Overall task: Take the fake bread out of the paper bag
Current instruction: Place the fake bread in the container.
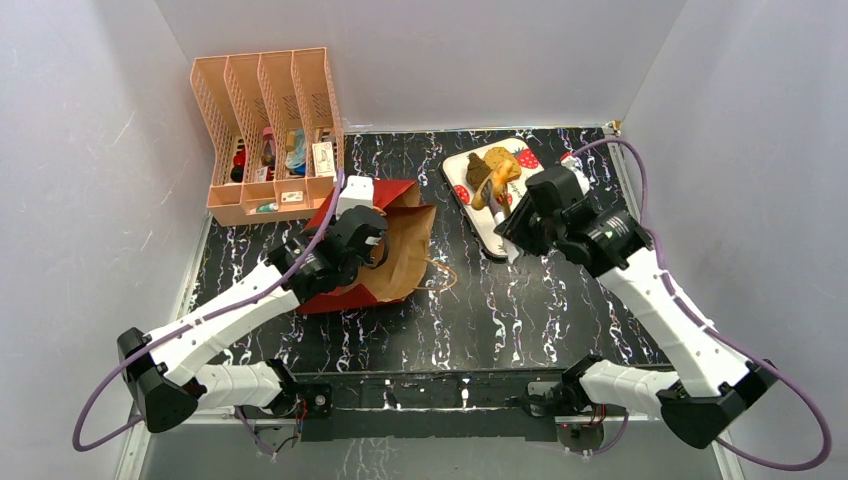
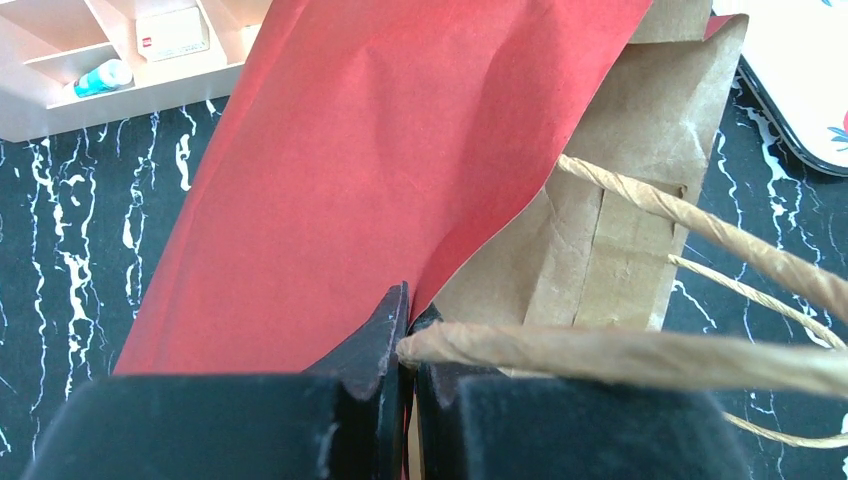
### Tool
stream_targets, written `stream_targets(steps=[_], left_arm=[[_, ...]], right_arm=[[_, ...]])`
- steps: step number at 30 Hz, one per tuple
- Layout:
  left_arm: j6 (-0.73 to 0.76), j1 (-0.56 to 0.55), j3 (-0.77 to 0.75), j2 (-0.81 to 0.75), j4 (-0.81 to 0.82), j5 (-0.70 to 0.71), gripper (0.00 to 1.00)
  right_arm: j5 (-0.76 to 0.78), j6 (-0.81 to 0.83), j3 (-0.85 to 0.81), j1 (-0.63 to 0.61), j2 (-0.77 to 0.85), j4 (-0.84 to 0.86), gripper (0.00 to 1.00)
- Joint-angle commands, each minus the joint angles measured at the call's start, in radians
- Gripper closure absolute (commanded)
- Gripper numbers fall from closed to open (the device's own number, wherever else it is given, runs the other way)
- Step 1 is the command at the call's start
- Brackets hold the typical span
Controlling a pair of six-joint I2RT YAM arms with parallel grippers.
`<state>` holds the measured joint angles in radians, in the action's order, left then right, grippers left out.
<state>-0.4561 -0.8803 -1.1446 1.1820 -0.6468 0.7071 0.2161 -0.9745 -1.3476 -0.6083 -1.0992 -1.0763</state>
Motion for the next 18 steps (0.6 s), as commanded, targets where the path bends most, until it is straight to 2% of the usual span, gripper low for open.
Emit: stream_targets(steps=[1,7,18], left_arm=[[-0.012,0.012,0.016,-0.055,-0.045,-0.025,1.0],[-0.018,0.015,0.016,-0.086,-0.048,-0.037,1.0],[-0.009,0.014,0.04,-0.122,-0.003,-0.097,1.0]], right_arm=[[-0.034,0.084,-0.009,0.169,-0.031,0.165,1.0],[-0.198,0.117,0.055,0.358,-0.116,0.263,1.0],[-0.272,0.085,0.117,0.423,-0.274,0.443,1.0]])
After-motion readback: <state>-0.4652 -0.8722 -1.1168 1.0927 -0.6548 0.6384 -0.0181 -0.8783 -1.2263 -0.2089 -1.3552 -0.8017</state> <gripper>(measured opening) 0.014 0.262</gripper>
